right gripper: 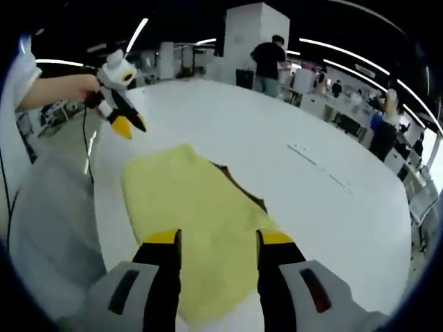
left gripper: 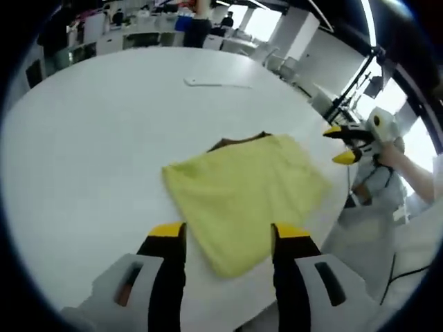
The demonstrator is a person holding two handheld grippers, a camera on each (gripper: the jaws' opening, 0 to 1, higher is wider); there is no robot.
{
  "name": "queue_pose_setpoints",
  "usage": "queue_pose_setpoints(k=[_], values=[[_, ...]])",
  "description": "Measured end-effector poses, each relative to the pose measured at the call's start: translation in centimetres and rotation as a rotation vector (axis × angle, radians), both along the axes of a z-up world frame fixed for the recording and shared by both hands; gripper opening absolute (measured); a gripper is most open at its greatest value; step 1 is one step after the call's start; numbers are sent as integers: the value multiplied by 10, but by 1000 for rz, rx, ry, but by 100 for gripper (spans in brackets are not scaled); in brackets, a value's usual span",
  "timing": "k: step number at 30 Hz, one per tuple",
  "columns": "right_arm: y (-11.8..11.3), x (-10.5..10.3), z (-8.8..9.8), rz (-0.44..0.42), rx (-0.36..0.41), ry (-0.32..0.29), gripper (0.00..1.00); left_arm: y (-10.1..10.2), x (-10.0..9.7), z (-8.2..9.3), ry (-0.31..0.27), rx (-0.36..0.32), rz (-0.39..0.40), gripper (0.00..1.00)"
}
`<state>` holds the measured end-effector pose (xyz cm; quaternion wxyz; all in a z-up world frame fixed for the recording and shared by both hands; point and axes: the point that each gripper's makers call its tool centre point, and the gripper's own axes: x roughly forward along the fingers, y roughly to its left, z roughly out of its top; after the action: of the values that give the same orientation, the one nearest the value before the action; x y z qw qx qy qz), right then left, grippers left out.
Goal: Fold the garment on the visible template until the final outline fits inside the template.
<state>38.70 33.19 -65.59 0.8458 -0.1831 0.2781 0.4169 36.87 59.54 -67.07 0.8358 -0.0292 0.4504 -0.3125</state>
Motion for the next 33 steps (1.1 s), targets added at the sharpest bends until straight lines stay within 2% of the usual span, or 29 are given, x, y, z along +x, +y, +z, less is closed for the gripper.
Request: queue_pose_setpoints(k=[11,21,33], values=[[-17,-38,4,-48,41,42,54,-2,-32,9,-15,-23,-19,59],[-28,-57,10,-88,66,62,61,2,-60,11,-24,-31,-38,70],[-39,-81,11,-163,119,87,68,9,-79,17,-32,-41,-29,83]])
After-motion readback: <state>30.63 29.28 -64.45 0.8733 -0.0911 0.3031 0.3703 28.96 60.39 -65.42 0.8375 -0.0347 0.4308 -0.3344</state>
